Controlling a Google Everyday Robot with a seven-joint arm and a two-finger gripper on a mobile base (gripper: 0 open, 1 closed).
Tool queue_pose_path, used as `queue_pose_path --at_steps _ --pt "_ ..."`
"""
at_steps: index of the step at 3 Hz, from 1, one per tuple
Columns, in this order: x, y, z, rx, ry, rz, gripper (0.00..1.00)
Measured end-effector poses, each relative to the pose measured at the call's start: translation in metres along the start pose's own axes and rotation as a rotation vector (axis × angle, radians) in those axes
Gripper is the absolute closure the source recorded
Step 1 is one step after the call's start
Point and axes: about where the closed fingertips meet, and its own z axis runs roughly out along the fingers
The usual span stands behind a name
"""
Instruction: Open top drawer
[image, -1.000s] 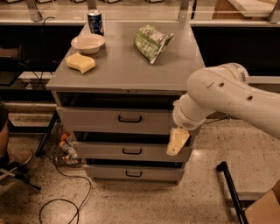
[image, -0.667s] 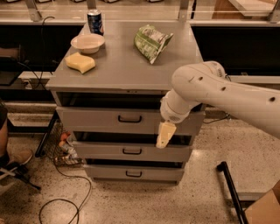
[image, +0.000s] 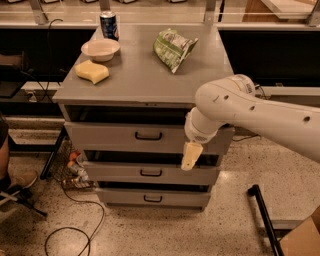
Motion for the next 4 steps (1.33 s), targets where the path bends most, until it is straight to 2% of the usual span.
queue_pose_path --at_steps 1,2,3,4 --pt "0.019 -0.016 0.012 0.048 0.020 -0.005 0.00" --pt "0.036 -0.030 0.025 0.063 0.019 0.004 0.00" --pt "0.044 -0.040 0.042 0.053 0.004 0.011 0.00" --pt "0.052 -0.034 0.057 0.033 -0.018 0.037 0.27"
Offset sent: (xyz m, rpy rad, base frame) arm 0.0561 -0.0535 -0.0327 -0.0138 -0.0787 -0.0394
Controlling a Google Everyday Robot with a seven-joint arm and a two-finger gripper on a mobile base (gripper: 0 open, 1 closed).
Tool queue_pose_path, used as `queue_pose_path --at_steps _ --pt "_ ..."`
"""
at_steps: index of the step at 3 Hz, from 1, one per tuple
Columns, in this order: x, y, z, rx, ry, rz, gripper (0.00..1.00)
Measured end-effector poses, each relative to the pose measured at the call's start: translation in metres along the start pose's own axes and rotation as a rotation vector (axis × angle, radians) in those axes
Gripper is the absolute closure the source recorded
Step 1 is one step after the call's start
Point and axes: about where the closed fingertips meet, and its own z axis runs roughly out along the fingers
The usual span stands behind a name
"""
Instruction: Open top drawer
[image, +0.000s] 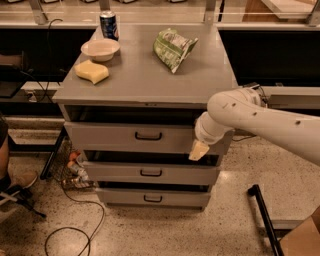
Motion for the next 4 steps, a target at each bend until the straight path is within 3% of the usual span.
queue_pose_path --at_steps 1,3,4 --pt "0.0076 0.0139 -0.0027 -0.004 -0.010 0.022 0.50" --pt "0.0074 0.0168 -0.0084 -0.007 -0.013 0.026 0.97" --pt "0.0072 0.0167 -0.0091 -0.007 -0.013 0.026 1.00"
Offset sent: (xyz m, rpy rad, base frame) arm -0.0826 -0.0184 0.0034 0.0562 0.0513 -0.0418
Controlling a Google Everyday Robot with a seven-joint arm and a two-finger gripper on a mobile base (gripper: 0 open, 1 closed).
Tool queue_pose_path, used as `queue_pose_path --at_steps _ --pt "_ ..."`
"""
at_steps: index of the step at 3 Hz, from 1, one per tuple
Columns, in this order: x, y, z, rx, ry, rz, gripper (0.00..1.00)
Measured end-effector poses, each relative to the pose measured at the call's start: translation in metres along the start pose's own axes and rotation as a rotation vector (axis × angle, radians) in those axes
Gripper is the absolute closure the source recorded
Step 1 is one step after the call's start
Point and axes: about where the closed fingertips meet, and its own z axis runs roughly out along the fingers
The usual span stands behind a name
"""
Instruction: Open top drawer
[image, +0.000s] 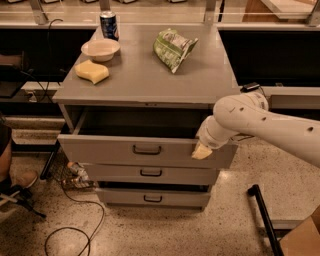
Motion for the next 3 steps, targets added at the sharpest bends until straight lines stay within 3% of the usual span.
queue_pose_path --at_steps 3 --pt "0.005 0.010 -0.002 -0.008 0.000 0.015 1.00"
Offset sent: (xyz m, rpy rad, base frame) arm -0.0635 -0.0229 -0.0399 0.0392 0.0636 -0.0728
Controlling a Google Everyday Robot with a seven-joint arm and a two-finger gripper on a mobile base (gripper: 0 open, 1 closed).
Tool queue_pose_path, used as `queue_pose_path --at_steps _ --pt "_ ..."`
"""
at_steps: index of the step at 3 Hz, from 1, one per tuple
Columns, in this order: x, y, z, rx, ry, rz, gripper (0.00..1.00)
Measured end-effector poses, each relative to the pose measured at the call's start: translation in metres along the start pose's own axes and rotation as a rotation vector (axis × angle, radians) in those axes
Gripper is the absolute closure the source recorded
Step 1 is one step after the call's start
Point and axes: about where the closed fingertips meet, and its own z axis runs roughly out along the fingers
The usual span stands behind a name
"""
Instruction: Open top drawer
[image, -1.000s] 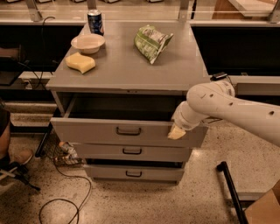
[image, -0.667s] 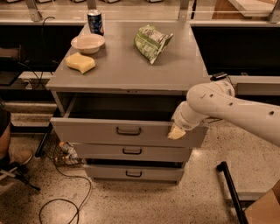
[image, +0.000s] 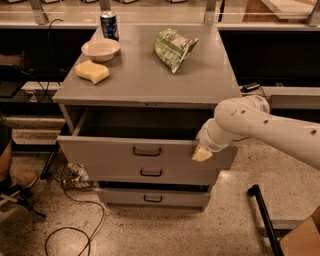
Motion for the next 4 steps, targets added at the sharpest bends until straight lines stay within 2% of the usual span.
queue_pose_path --at_steps 1,2,3,4 --pt "0.006 0.012 -0.001 0.000 0.000 0.022 1.00" --pt "0.005 0.011 -0.004 0.000 0.000 0.022 1.00" --pt "0.011 0.024 -0.005 0.004 -0.001 0.048 1.00" --pt "0.010 0.024 -0.007 0.004 -0.001 0.048 0.82"
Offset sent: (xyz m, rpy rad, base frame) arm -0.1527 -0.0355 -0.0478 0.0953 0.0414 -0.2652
